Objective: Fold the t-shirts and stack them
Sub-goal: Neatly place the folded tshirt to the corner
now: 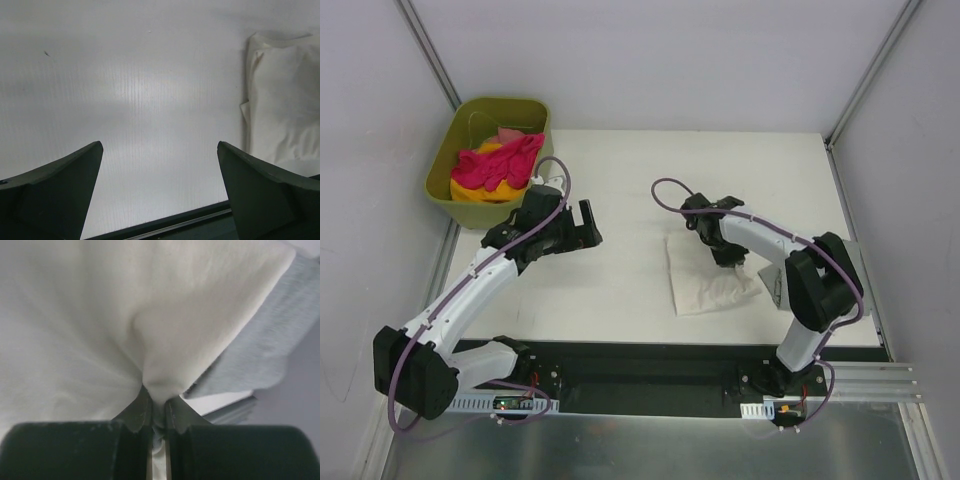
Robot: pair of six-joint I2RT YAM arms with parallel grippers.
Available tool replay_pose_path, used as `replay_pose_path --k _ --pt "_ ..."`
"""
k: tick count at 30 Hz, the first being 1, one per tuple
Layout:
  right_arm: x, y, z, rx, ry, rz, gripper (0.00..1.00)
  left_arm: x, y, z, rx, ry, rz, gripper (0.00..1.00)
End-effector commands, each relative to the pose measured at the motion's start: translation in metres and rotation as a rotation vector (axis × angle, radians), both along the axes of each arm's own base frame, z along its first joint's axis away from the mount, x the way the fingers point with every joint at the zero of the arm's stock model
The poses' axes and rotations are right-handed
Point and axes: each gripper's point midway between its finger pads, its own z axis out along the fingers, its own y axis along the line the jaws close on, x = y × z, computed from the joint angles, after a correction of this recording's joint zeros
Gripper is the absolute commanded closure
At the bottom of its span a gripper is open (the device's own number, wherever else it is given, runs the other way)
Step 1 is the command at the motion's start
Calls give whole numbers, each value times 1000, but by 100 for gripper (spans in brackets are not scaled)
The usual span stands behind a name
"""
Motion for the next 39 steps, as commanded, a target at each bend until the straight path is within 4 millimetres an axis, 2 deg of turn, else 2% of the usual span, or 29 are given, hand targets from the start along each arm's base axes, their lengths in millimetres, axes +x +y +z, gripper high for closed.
replay_pose_path --k 1,6,7,11,18,23,32,39 --pt "-2 -68 63 -301 -49 7 99 9 5 4 19 -19 19 1" --pt "-6 -100 84 -350 -50 -23 99 10 6 5 28 -26 14 1" --pt "-6 -108 93 -381 -66 -15 99 10 6 5 29 -25 17 1" --pt "-13 -136 104 -424 -59 -26 99 12 8 7 34 -32 18 1" --pt "-14 -163 120 -437 -86 -65 99 12 9 7 37 -32 17 1" --pt "-12 -188 132 -422 -131 -157 99 13 9 5 39 -26 13 1" --pt "-5 -206 149 -373 -179 -211 99 17 10 4 51 -25 17 1" --pt "3 -204 170 -336 -231 -192 99 19 13 5 52 -27 24 1"
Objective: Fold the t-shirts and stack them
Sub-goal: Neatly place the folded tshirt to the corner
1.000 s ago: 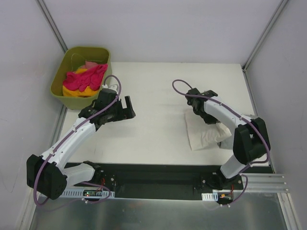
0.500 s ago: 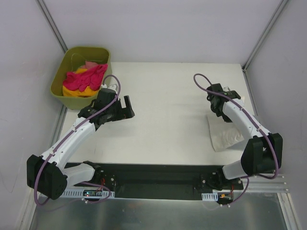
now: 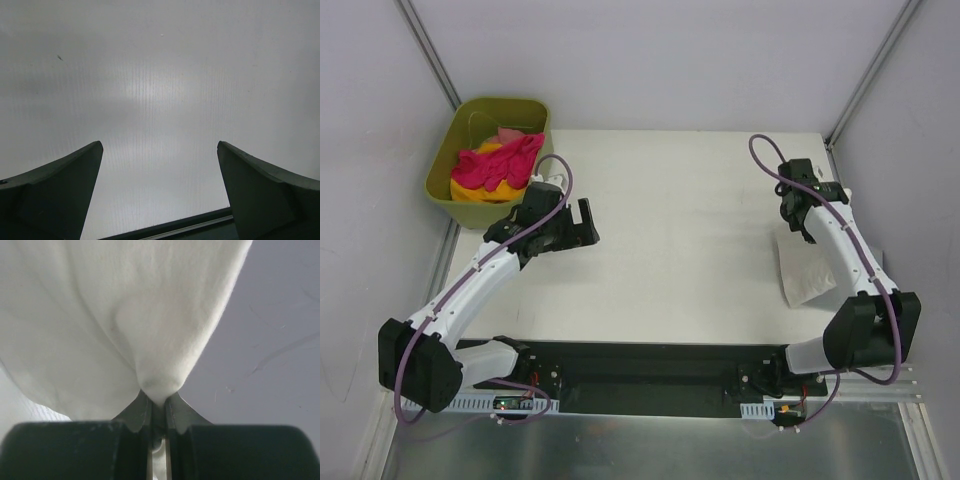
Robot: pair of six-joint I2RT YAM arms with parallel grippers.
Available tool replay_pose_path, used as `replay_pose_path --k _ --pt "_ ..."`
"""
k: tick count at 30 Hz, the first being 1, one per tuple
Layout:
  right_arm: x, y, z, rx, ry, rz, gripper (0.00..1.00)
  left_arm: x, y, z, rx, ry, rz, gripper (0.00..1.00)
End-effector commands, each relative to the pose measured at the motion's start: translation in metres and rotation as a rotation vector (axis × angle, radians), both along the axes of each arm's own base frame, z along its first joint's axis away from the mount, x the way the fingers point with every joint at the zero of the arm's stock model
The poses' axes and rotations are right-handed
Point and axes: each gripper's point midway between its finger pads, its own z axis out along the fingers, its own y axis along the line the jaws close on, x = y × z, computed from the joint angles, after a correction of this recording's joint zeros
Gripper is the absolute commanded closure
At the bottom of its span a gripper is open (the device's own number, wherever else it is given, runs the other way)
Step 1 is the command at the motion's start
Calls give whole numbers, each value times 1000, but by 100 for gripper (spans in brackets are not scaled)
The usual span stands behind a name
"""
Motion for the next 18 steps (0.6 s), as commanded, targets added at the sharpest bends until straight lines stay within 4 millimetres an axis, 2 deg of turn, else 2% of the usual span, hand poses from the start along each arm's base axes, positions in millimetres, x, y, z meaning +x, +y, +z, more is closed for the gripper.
replay_pose_path --k 1,9,15,18 --pt "4 -4 42 -7 -113 18 99 11 4 15 9 -49 16 1" --pt "-6 8 59 117 -195 64 99 12 4 16 4 -49 12 1" --pt "-19 -6 56 133 -182 3 99 12 2 13 3 -35 9 1" --pt "-22 -11 45 137 -136 -13 99 13 2 11 4 -29 8 1"
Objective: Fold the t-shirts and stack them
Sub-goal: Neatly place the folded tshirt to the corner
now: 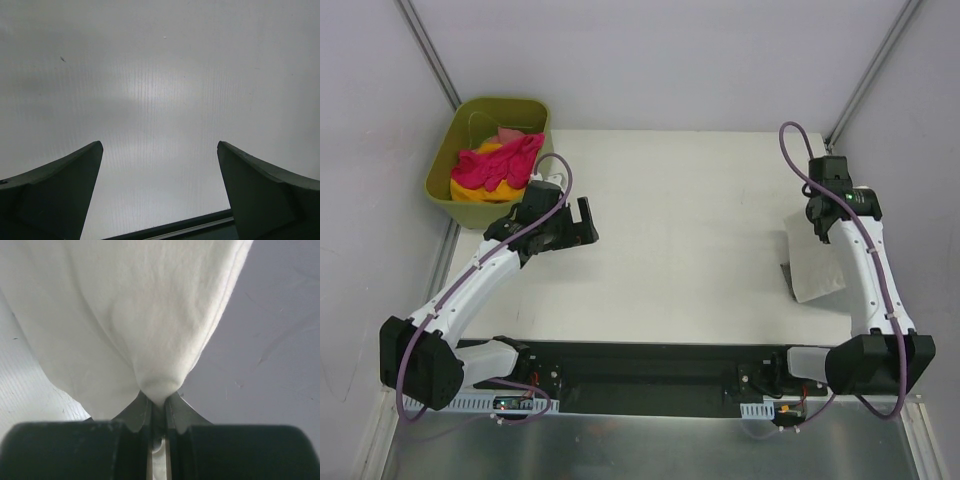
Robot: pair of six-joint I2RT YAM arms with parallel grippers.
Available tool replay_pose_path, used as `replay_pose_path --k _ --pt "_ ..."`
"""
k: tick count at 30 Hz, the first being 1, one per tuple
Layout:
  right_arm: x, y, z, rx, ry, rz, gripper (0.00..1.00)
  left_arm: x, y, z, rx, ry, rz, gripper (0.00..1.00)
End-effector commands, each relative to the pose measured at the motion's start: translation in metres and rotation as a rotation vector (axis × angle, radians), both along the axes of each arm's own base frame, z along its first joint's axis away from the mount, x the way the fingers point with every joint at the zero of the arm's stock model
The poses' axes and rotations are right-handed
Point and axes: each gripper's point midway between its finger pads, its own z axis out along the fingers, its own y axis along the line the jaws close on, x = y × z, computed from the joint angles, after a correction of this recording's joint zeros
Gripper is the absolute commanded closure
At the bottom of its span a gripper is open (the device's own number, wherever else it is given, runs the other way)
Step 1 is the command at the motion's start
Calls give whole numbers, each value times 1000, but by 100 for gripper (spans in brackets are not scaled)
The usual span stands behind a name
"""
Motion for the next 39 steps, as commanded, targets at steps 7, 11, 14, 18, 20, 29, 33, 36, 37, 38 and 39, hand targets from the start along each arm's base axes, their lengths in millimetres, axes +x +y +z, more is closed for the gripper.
replay_pose_path --k 7,11,14,18,20,29,33,36,37,38,39 --pt "7 -27 -36 77 106 -66 99 9 1 8 3 -24 -2 1" --pt "3 -59 -55 71 156 -206 99 9 1 8 7 -25 -1 1" --pt "12 -84 -68 33 167 -255 92 9 0 6 6 -17 -5 1" --pt "15 -108 -81 -16 226 -349 4 8 -1 6 2 -16 -11 1" --pt "16 -111 -80 -37 222 -377 4 7 0 7 0 -18 -10 0" --pt "8 -69 -73 192 16 -559 4 8 -4 6 -14 -4 -18 1" --pt "-4 -51 -116 282 58 -608 4 8 -7 6 -23 1 -27 1" --pt "-12 -48 -142 299 124 -668 4 7 -7 5 -24 4 -27 1" --pt "-16 -45 -152 310 152 -676 4 7 -6 5 -22 4 -25 1" --pt "-18 -41 -162 328 181 -688 4 7 -6 5 -23 4 -26 1" --pt "-15 -32 -171 385 187 -687 4 8 -6 6 -22 -1 -22 1"
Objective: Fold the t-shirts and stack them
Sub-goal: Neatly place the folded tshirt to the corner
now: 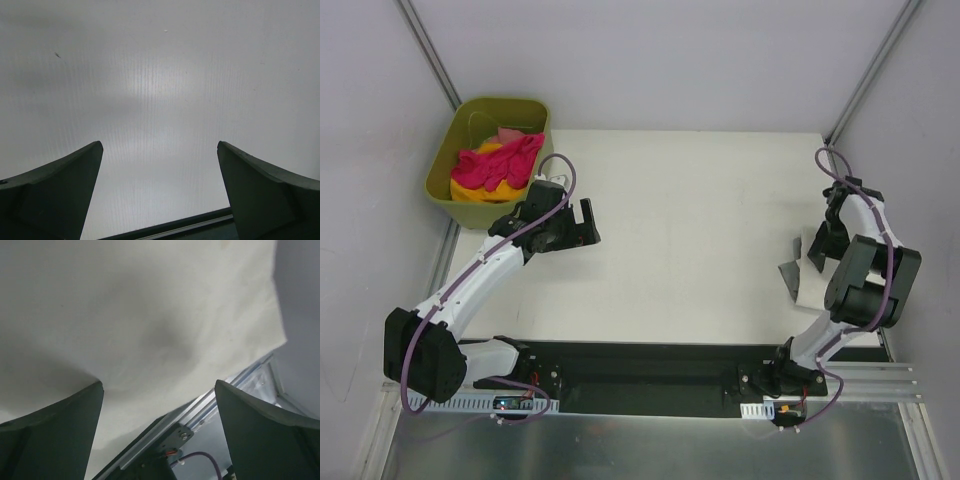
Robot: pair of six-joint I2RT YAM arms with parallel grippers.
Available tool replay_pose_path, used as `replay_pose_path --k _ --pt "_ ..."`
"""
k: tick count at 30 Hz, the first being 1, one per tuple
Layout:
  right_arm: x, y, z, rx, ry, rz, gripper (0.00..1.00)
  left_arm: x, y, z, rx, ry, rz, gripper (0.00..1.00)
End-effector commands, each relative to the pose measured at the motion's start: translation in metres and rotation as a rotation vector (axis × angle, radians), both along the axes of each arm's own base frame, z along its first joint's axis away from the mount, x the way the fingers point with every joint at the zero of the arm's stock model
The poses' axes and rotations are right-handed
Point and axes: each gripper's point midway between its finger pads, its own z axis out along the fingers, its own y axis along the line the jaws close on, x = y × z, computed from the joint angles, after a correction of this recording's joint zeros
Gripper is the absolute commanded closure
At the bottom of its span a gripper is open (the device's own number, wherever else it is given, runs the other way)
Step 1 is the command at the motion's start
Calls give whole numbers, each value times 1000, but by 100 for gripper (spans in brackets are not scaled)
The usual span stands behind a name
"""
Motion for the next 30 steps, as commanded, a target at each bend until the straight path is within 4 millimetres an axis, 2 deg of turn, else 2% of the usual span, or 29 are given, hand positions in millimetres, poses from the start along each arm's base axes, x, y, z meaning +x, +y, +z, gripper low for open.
replay_pose_path --k 1,5,6,10,12,15,17,20,23,24,25,27,28,30 --pt "-12 30 -45 161 39 -96 3 7 -2 16 -22 -40 -5 1" --pt "-15 57 -68 308 28 -79 3 7 0 18 -18 -48 1 1" --pt "-9 70 -73 389 -5 -60 2 7 0 17 -16 -49 1 1" --pt "-4 97 -82 518 -55 -38 1 7 1 18 -14 -53 2 1" --pt "-1 118 -84 596 -86 -8 1 6 1 17 -13 -51 2 1" --pt "-3 132 -82 591 -80 36 1 6 2 18 -11 -51 4 1" --pt "-6 121 -75 501 -77 31 1 7 2 19 -12 -54 4 1" --pt "-4 103 -48 388 -116 36 1 6 3 21 -12 -63 7 1" --pt "6 94 -3 300 -230 106 4 6 7 26 -4 -78 21 1" --pt "10 93 10 288 -271 136 4 6 8 31 -4 -88 31 1" --pt "14 93 37 262 -370 158 4 7 10 33 -1 -97 41 1" --pt "22 98 65 265 -508 194 4 11 18 45 16 -133 86 1" --pt "20 100 89 243 -604 243 4 12 21 46 28 -137 104 1" --pt "27 110 115 257 -754 303 4 15 34 54 65 -154 169 1"
